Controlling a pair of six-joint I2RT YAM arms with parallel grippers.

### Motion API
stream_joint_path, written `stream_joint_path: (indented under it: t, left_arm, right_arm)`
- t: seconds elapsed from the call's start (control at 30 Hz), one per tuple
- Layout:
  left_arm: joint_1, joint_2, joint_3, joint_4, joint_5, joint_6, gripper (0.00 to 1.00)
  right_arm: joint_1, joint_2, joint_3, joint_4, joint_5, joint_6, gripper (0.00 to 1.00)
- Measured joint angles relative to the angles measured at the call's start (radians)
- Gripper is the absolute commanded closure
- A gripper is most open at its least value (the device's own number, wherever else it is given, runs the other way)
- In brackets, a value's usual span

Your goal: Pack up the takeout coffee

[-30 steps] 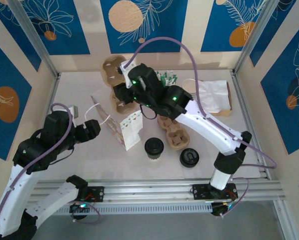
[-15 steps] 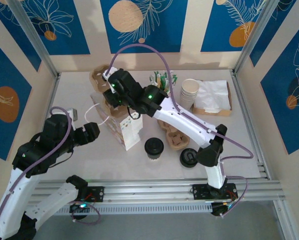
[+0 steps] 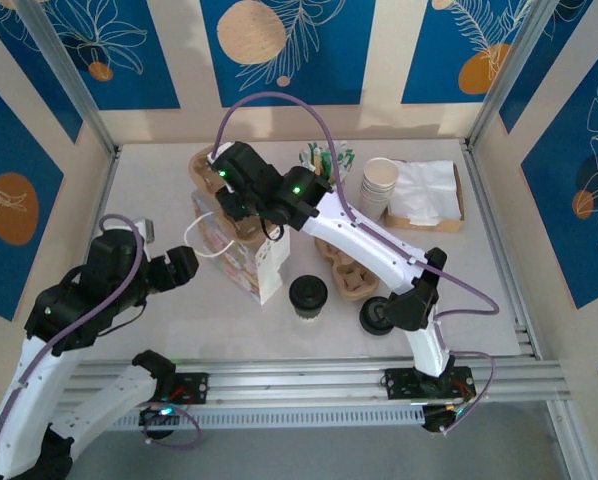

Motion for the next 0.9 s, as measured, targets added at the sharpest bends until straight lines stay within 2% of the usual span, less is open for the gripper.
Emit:
stream_joint_path:
  t: [0.43, 0.73, 0.9]
  left_arm:
    - [0.0, 0.002, -0.017, 0.0, -0.005, -0.001, 0.17]
    - [0.0, -0.014, -0.021, 0.002, -0.02, -0.016, 0.24]
    - [0.0, -0.024, -0.02, 0.003, -0.045, -0.027, 0.24]
  right_arm:
    - [0.0, 0.005, 0.045, 0.03, -0.014, -0.02, 0.64]
    - [-0.007, 0.005, 0.031, 0.084, -0.079, -0.064, 0.65]
    - [-0.029, 0.005, -0.011, 0.095, -0.132, -0.106, 0.65]
